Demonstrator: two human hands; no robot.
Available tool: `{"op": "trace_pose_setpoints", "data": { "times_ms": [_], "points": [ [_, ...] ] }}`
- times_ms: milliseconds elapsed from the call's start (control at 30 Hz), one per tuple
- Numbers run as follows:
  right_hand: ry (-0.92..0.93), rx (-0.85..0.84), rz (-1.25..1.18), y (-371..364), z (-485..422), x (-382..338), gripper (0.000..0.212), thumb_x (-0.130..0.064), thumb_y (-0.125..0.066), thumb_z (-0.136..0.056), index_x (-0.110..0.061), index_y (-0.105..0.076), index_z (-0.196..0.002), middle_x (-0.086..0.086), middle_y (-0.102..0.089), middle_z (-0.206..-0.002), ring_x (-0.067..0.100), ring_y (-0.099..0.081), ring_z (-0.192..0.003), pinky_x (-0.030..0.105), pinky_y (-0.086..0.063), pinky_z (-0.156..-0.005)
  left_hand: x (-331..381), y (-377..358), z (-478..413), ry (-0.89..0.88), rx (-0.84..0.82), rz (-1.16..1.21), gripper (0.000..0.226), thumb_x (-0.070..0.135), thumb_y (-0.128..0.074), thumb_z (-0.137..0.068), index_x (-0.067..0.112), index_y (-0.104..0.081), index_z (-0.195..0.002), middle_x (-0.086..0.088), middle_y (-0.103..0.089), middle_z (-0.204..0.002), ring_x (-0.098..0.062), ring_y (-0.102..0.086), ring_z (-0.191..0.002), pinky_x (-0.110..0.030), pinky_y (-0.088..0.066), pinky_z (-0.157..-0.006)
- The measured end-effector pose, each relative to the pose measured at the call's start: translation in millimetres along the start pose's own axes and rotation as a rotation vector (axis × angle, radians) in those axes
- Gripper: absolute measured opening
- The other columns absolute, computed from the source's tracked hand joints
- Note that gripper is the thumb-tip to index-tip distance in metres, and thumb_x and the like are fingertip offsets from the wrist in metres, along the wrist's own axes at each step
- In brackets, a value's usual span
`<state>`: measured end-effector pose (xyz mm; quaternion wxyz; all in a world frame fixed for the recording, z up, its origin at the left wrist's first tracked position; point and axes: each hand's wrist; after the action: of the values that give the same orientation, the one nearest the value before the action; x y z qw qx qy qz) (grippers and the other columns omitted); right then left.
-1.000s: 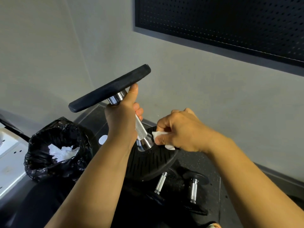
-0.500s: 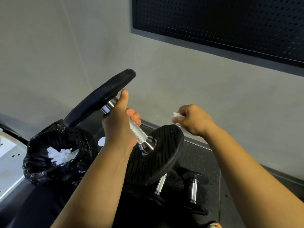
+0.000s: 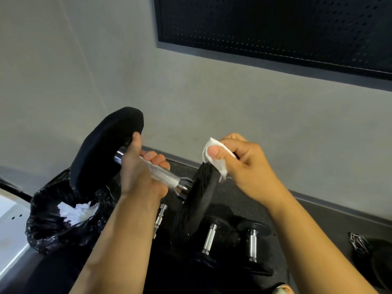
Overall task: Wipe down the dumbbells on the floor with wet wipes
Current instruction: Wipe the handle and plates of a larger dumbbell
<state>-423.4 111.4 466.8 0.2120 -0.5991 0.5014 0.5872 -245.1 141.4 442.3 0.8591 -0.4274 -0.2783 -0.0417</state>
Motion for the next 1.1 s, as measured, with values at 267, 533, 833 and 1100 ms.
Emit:
{"op": "trace_pose_setpoints", "data": {
  "times_ms": [267, 533, 833, 1100],
  "points": [
    [-0.33, -0.026, -0.28, 12, -21, 27, 0.039, -0.021, -0.052, -0.096, -0.015, -0.06, -0.059, 0.005, -0.044, -0.051, 0.008, -0.041, -0.039, 0.017, -0.037, -0.044, -5, -10, 14, 0.144, -0.077, 0.033, 0.059, 0.052, -0.055, -0.089, 0.024, -0.024, -0.048, 0.007, -0.019, -0.041, -0.005, -0.02, -0.032, -0.015, -0.017, -0.035],
    [-0.506, 0.093, -0.649, -1, -9, 63, 0.035, -0.029, -0.036, -0.103, -0.022, -0.037, -0.069, -0.007, -0.026, -0.051, 0.005, -0.02, -0.041, 0.017, -0.018, -0.039, -15, -23, 12, 0.176, -0.05, 0.129, 0.065, 0.051, -0.051, -0.091, 0.022, -0.021, -0.043, 0.007, -0.019, -0.034, -0.005, -0.022, -0.027, -0.014, -0.021, -0.037],
    [-0.63, 0.157, -0.862, -35, 23, 70, 0.048, -0.022, -0.031, -0.103, -0.021, -0.037, -0.055, -0.001, -0.026, -0.047, 0.008, -0.018, -0.033, 0.011, -0.018, -0.032, -13, -38, 9, 0.176, 0.058, 0.298, 0.058, 0.052, -0.057, -0.088, 0.02, -0.025, -0.052, 0.007, -0.024, -0.049, -0.009, -0.027, -0.043, -0.019, -0.03, -0.06],
    [-0.678, 0.171, -0.386, -27, 28, 61, 0.041, -0.033, -0.05, -0.096, -0.02, -0.061, -0.059, 0.002, -0.051, -0.056, 0.016, -0.043, -0.046, 0.024, -0.034, -0.049, -10, -37, -7, 0.036, -0.034, 0.237, 0.059, 0.053, -0.054, -0.089, 0.023, -0.014, -0.057, 0.003, -0.014, -0.059, -0.009, -0.018, -0.045, -0.019, -0.021, -0.044]
  ]
}}
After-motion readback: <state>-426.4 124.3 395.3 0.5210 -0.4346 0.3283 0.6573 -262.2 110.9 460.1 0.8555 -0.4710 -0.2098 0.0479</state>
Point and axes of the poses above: each hand's wrist, its own z-axis away from the middle knuckle, its own y-axis out of the back of the hand, x = y × z
